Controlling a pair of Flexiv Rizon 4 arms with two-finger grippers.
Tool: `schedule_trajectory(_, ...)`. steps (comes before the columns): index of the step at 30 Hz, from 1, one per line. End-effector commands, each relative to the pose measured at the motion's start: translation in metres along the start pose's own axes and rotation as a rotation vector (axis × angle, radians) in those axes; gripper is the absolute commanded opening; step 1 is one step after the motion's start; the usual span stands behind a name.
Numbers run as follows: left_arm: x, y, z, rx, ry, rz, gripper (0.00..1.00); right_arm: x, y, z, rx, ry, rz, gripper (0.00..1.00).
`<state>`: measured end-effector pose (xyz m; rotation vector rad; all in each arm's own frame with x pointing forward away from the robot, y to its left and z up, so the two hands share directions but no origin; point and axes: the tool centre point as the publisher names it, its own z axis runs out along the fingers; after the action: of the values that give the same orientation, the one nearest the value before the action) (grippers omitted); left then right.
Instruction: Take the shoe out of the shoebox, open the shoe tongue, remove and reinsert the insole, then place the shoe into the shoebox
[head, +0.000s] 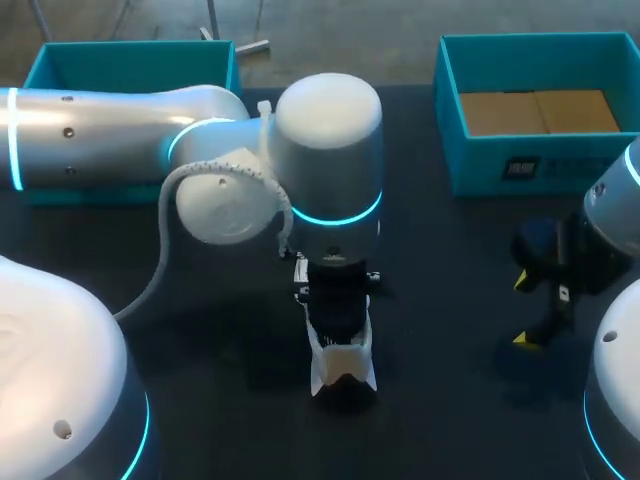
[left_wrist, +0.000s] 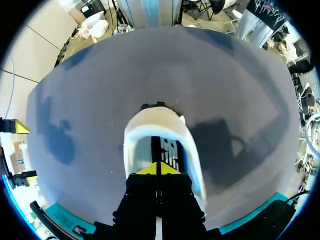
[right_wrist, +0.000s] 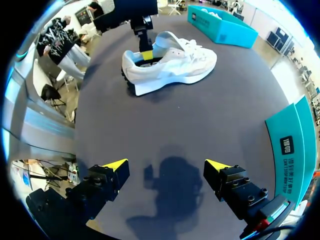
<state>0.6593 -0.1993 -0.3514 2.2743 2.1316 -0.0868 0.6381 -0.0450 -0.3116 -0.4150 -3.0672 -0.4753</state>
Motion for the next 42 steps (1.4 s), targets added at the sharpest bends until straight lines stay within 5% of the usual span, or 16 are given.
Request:
schedule_trajectory(1,0.006,-0.006,-0.004,-0.05,0.005,-0.009,0.0,0.001,-0.001,0.001,-0.002,-0.003,-0.001,1.0)
schedule_trajectory(12,0.017,-0.002,-0.005,-0.078,0.019,-0.084,0.0,0.001,-0.001,0.001,-0.002,-0.003,-0.001,1.0)
schedule_trajectory(16,0.017,0.0,-0.001,-0.102,0.036,-0.118,0.15,0.001,-0.001,0.001,-0.002,-0.003,-0.001,1.0)
schedule_trajectory(30,0.016,0.007,0.008,-0.172,0.053,-0.222,0.11,0.001,-0.001,0.001,-0.002,-0.003,-0.001,1.0)
schedule_trajectory(38,0.013,0.011,0.016,-0.173,0.045,-0.249,0.22,0.001,-0.001,0.001,-0.002,-0.003,-0.001,1.0)
schedule_trajectory(42,0.013,0.01,0.015,-0.184,0.056,-0.243,0.45,0.001,-0.001,0.001,-0.002,-0.003,-0.001,1.0)
